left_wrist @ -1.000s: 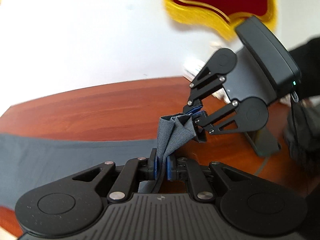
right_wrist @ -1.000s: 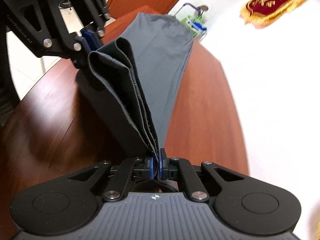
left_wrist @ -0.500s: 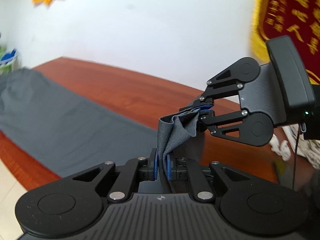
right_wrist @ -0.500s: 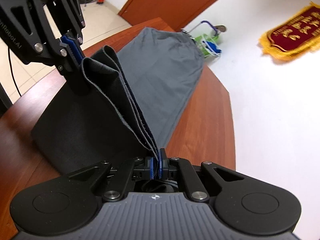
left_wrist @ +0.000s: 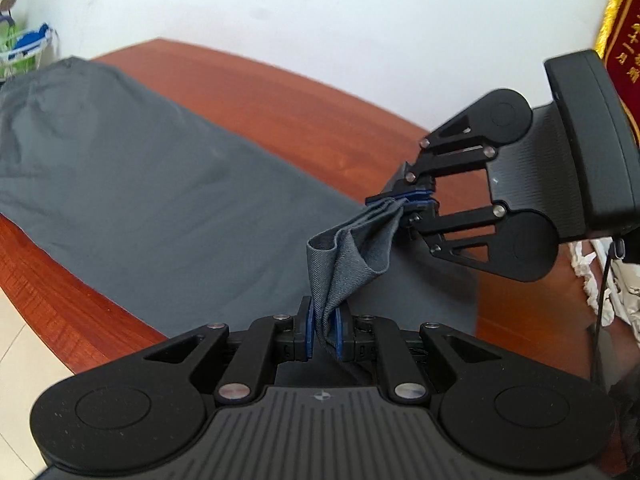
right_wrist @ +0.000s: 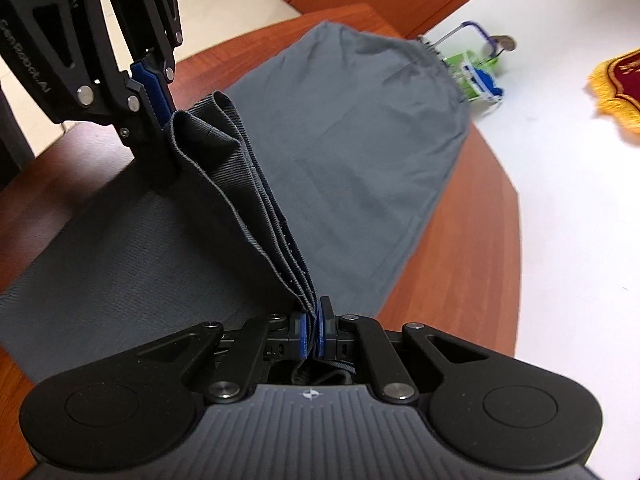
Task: Fold clothes
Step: 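Lay the hem onto the waistband end and open both grippers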
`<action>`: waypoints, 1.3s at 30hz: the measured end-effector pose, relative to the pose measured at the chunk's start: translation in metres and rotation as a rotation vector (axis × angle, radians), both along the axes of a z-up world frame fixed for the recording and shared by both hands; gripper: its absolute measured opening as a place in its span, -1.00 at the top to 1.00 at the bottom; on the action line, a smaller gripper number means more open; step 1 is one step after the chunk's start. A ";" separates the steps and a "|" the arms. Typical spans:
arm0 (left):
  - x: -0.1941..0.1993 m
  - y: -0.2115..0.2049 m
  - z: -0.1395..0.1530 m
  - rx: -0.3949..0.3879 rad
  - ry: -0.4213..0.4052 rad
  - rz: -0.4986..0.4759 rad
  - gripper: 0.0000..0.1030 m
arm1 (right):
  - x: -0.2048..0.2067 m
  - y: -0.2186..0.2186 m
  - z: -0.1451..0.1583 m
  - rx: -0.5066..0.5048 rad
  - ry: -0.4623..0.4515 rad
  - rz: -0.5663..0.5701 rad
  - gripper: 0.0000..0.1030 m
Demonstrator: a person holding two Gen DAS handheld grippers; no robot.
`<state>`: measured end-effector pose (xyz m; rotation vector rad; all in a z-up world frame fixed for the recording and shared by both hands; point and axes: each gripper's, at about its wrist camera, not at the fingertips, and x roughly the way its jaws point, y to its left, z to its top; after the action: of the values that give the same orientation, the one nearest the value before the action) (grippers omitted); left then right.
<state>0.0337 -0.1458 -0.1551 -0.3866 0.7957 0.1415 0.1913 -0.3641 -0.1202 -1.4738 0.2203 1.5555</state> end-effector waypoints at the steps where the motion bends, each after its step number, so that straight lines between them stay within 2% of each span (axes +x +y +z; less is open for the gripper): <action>1: 0.002 0.008 -0.004 0.001 0.016 -0.016 0.81 | 0.000 0.007 -0.004 -0.012 0.002 -0.002 0.88; 3: 0.031 0.002 -0.002 -0.003 0.032 -0.029 0.81 | 0.001 0.015 -0.010 -0.031 0.002 -0.001 0.88; 5: 0.041 0.007 -0.007 -0.018 0.057 -0.041 0.81 | 0.001 0.021 -0.016 -0.043 -0.001 0.000 0.87; 6: 0.042 0.013 -0.010 -0.030 0.072 -0.049 0.81 | 0.001 0.022 -0.018 -0.045 -0.004 0.002 0.78; 9: 0.044 0.022 -0.013 -0.043 0.094 -0.061 0.77 | 0.001 0.023 -0.022 -0.024 -0.026 0.004 0.20; 10: 0.043 0.026 -0.012 -0.039 0.096 -0.069 0.76 | 0.001 0.022 -0.019 -0.001 -0.019 -0.005 0.15; 16: 0.023 0.037 -0.003 0.048 0.058 -0.108 0.66 | 0.014 0.015 -0.001 0.041 0.029 -0.114 0.15; 21: 0.045 0.032 0.001 0.124 0.025 -0.193 0.66 | 0.022 0.013 -0.009 0.012 0.055 -0.169 0.15; 26: 0.059 0.028 -0.004 0.130 0.015 -0.268 0.65 | 0.028 0.025 -0.027 -0.016 0.085 -0.220 0.15; 30: 0.061 0.025 -0.013 0.111 0.083 -0.329 0.65 | 0.036 0.032 -0.037 -0.045 0.139 -0.278 0.15; 33: 0.066 0.024 -0.020 0.136 0.120 -0.351 0.65 | 0.041 0.032 -0.033 -0.016 0.150 -0.309 0.15; 39: 0.057 0.014 -0.008 0.181 0.077 -0.355 0.65 | 0.040 0.011 -0.010 0.047 0.120 -0.300 0.15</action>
<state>0.0908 -0.1315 -0.1631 -0.0655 0.9074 -0.1043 0.2314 -0.3536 -0.1303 -1.2476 0.4514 1.3950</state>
